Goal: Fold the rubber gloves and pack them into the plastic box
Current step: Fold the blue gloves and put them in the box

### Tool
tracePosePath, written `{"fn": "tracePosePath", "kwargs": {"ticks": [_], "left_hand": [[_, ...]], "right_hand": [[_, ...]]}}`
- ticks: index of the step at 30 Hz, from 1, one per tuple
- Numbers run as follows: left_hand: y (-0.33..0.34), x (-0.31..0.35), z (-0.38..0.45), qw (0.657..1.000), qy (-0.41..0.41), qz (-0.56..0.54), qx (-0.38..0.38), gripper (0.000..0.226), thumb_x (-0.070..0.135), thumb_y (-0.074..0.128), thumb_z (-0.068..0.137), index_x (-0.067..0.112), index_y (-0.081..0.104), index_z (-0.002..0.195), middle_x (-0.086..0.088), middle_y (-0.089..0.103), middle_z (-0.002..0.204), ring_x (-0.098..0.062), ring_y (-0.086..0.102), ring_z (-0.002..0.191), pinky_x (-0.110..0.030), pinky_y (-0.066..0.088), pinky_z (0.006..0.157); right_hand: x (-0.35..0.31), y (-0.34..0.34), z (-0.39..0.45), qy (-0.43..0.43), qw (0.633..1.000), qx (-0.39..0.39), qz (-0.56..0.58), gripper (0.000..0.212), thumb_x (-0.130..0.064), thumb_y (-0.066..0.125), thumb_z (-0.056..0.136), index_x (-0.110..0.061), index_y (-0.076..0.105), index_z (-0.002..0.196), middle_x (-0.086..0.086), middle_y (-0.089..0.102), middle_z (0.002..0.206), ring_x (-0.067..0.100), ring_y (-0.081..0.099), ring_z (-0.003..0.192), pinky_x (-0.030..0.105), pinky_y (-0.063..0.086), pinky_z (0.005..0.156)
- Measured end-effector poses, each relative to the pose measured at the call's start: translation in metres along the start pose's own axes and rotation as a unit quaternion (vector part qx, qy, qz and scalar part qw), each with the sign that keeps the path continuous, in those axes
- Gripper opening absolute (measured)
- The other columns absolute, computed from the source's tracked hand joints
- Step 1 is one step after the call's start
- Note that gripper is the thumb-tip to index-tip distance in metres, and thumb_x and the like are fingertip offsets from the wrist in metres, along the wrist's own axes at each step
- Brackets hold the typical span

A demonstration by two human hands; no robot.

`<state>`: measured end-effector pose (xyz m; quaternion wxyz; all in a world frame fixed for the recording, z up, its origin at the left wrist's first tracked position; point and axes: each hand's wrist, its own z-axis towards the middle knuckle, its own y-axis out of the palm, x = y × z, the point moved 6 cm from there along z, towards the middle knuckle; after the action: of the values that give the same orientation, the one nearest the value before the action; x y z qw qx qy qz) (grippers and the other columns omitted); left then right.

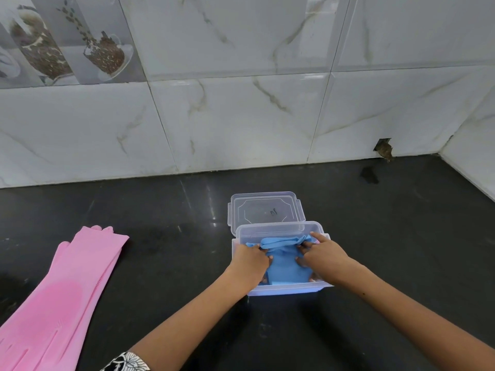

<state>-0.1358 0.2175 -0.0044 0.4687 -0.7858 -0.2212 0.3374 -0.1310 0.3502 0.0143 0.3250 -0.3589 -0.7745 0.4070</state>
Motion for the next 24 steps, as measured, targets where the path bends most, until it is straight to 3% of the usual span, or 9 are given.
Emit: {"fn": "tracePosePath", "kwargs": {"ticks": [5,10,13,16,20,24], "left_hand": [[-0.009,0.007,0.002,1.000,-0.016,-0.017,0.012,0.050,0.035,0.050,0.096,0.013,0.040,0.140,-0.007,0.050,0.139,-0.026,0.046,0.129,-0.039,0.040,0.106],[-0.021,0.011,0.001,1.000,-0.020,-0.017,0.014,0.044,0.030,0.046,0.098,0.012,0.043,0.139,-0.008,0.052,0.137,-0.027,0.048,0.127,-0.038,0.039,0.106],[-0.031,0.009,-0.003,0.999,-0.015,-0.042,0.001,0.040,0.027,0.044,0.099,0.013,0.046,0.136,-0.008,0.056,0.133,-0.027,0.052,0.123,-0.037,0.042,0.104],[-0.053,-0.002,-0.016,0.992,-0.020,-0.124,0.020,0.035,0.021,0.044,0.098,0.017,0.050,0.133,-0.007,0.057,0.132,-0.026,0.054,0.118,-0.035,0.042,0.100],[-0.069,-0.034,-0.062,0.937,-0.089,-0.300,0.159,0.039,0.022,0.043,0.099,0.026,0.050,0.137,0.004,0.050,0.143,-0.016,0.046,0.130,-0.030,0.034,0.111],[-0.045,-0.071,-0.131,0.846,-0.229,-0.385,0.291,0.035,0.015,0.053,0.094,0.023,0.060,0.127,0.003,0.057,0.136,-0.015,0.052,0.125,-0.030,0.041,0.104]], "right_hand": [[0.011,-0.004,-0.009,-0.022,1.000,-0.003,0.014,0.042,-0.024,0.045,0.096,-0.016,0.045,0.137,0.005,0.036,0.151,0.025,0.018,0.143,0.043,0.004,0.119],[0.014,-0.003,-0.018,-0.050,0.996,0.028,0.075,0.048,-0.017,0.051,0.092,-0.009,0.043,0.139,0.007,0.034,0.151,0.025,0.024,0.142,0.020,0.022,0.115],[0.019,-0.008,-0.022,-0.012,0.995,0.042,0.089,0.041,-0.021,0.060,0.087,-0.020,0.056,0.128,0.004,0.046,0.143,0.027,0.035,0.135,0.034,0.028,0.116],[0.012,-0.020,-0.030,-0.003,0.993,0.078,0.089,0.037,-0.026,0.059,0.089,-0.027,0.057,0.127,-0.001,0.057,0.135,0.022,0.052,0.121,0.032,0.039,0.105],[-0.019,-0.058,-0.040,0.015,0.965,0.185,0.187,0.033,-0.038,0.050,0.094,-0.032,0.058,0.125,-0.004,0.063,0.127,0.018,0.057,0.116,0.032,0.045,0.097],[-0.075,-0.104,-0.033,-0.005,0.908,0.298,0.294,0.029,-0.041,0.049,0.093,-0.030,0.064,0.115,-0.001,0.071,0.111,0.023,0.063,0.103,0.036,0.048,0.086]]}}
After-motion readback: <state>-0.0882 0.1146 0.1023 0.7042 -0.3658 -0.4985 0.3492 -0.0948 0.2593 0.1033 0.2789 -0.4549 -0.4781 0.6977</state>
